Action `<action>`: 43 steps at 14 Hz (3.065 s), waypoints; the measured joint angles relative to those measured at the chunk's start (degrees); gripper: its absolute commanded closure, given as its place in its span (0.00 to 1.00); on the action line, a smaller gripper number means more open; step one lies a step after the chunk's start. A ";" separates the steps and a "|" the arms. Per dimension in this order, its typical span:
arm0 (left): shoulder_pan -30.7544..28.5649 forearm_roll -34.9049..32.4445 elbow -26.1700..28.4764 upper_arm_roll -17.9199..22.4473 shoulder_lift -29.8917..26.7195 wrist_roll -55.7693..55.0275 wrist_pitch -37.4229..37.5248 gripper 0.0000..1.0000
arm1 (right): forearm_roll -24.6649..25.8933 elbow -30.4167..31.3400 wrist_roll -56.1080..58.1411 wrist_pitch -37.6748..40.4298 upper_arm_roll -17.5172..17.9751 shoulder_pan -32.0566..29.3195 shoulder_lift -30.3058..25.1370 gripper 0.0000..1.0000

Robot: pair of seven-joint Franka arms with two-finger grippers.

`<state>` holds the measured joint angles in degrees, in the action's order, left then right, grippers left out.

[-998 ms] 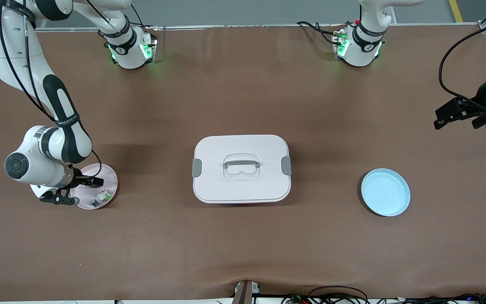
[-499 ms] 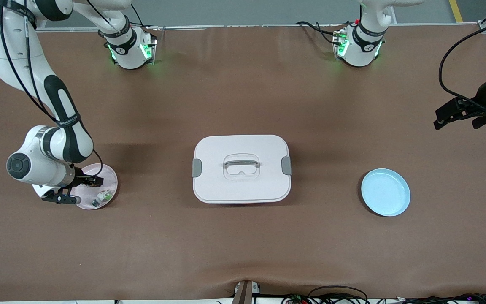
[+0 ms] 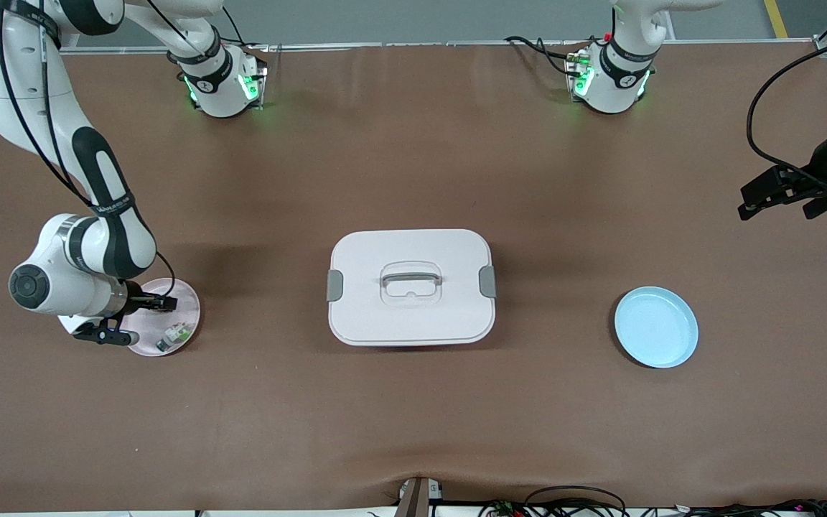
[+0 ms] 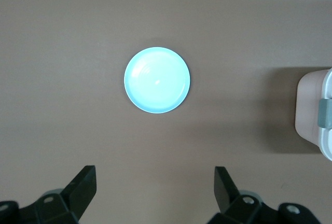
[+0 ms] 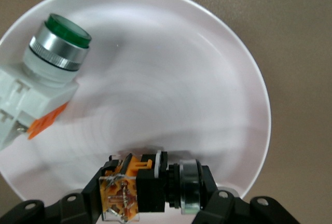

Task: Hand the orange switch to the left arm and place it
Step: 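Lower the right gripper and close it on the orange switch, then lift the orange switch with the right gripper toward the white box, then hold the switch above the box while the left gripper reaches over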

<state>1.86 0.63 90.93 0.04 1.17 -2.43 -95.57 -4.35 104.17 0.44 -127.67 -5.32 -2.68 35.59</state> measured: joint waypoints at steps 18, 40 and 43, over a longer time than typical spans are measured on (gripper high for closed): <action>0.43 0.20 -0.27 -0.54 0.03 0.00 0.00 0.00 | -22.00 -17.52 -41.33 35.97 0.31 0.12 -7.11 1.00; 9.19 22.73 -4.51 -0.79 5.65 -0.10 -6.36 0.00 | -38.71 -26.53 -89.25 32.90 1.06 13.78 -7.97 1.00; 9.05 27.09 -4.68 -0.67 8.07 -0.57 -9.12 0.00 | -39.03 -26.84 -90.04 30.17 1.04 15.76 -8.41 1.00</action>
<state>10.91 27.71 86.25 -0.63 9.24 -3.00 -104.70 -43.38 77.34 -89.60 -97.51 -4.28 13.07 27.18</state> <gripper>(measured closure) 0.000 0.273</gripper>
